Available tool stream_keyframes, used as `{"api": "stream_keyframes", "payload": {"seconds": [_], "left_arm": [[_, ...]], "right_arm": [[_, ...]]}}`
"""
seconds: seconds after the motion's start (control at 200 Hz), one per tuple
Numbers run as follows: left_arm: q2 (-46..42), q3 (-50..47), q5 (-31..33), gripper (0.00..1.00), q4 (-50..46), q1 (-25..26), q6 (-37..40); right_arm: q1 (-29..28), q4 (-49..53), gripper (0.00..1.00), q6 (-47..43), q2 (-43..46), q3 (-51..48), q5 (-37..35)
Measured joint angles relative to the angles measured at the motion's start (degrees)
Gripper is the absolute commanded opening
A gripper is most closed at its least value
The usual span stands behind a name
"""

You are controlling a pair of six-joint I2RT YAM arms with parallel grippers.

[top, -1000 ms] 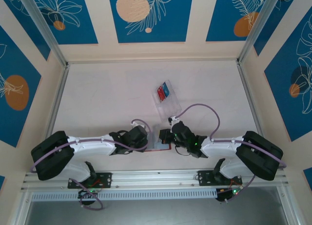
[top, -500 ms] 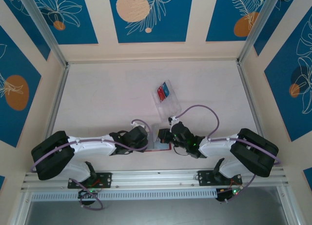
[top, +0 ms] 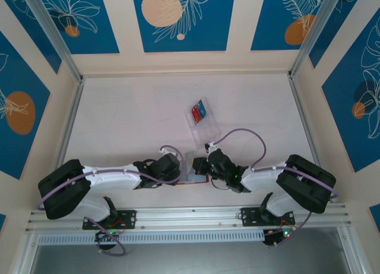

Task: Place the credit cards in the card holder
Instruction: Insert the credit card into the card slot.

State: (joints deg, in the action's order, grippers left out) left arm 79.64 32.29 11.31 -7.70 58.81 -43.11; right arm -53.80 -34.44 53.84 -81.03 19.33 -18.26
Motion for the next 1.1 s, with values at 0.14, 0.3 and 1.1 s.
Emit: {"api": "stream_keyframes", "payload": {"seconds": [0.14,0.3,1.1], "left_arm": [[0.0,0.0,0.2,0.34,0.0,0.1,0.0],[0.0,0.0,0.3,0.34,0.0,0.2,0.0],[0.0,0.0,0.3,0.34,0.0,0.2,0.0]], "right_arm": [[0.0,-1.1,0.00,0.3,-0.5,-0.1,0.0],[0.0,-2.0,0.00,0.9,-0.6,-0.6,0.1],[0.0,-7.2,0.00,7.5,-1.7,-4.1,2.2]]}}
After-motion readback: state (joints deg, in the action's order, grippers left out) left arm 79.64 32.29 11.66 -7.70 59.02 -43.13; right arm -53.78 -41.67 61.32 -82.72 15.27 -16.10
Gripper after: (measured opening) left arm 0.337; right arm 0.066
